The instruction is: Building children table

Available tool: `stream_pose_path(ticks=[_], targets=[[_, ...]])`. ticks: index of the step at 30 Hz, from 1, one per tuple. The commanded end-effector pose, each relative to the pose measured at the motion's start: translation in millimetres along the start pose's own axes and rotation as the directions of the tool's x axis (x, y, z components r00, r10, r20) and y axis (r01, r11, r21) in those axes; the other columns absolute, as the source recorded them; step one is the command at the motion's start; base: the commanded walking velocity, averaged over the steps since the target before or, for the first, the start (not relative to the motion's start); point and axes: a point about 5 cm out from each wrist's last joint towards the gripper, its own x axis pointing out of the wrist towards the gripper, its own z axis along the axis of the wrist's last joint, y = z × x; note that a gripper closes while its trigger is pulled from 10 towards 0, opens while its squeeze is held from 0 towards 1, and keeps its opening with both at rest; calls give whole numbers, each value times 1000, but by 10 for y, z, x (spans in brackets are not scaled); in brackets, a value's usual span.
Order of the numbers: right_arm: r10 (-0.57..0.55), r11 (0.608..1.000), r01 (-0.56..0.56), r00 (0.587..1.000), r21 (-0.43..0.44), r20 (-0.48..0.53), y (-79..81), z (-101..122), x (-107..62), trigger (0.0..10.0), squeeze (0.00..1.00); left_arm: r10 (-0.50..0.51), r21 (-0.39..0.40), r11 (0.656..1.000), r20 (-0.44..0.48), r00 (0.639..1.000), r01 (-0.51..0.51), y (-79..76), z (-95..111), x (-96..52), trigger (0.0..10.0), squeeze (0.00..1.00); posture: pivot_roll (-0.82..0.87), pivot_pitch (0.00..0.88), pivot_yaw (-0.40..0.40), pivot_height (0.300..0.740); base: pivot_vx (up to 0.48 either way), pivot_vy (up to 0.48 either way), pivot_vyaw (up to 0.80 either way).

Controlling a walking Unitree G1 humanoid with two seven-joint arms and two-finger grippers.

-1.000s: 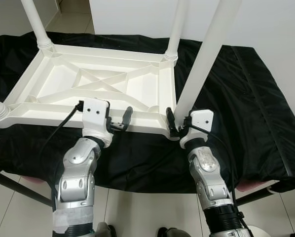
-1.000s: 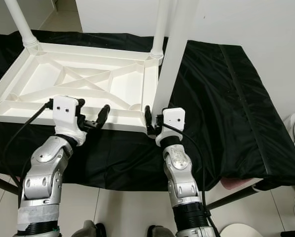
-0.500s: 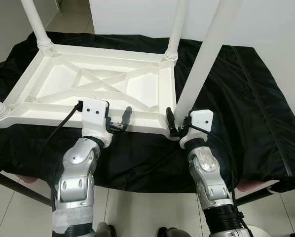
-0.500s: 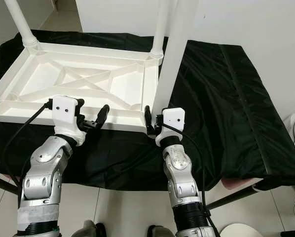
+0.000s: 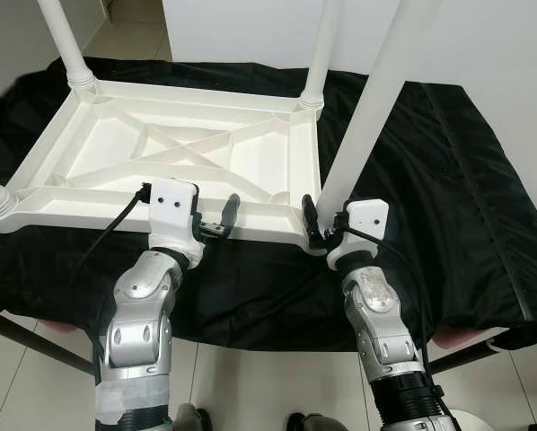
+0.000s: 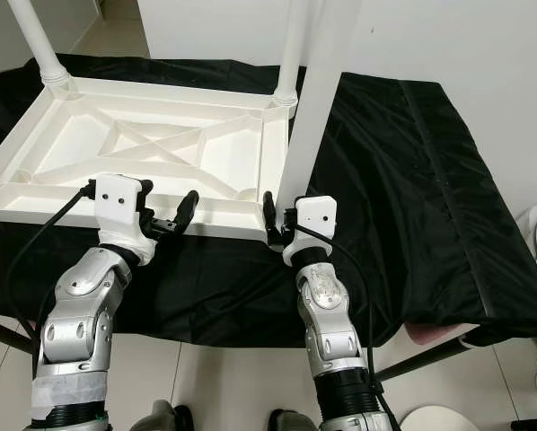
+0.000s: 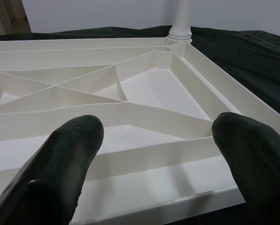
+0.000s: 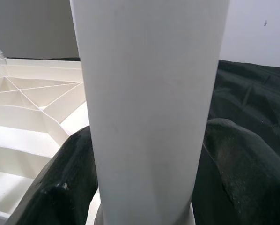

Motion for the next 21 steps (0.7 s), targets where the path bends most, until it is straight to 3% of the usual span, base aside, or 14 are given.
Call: stream_pose_path(ticks=[1, 21], targets=[[-7, 1000, 7, 1000, 2, -16, -4, -43, -34, 10000, 0, 164, 1, 986, -4, 986, -164, 75, -7, -11, 10000, 0, -121, 156, 4, 740, 0, 0, 0], [-2, 1000, 2, 1000, 1, -15, 21, -39, -26, 10000, 0, 164, 12, 986, 4, 986, -164, 89, 5, -10, 10000, 0, -106, 158, 21, 740, 0, 0, 0]])
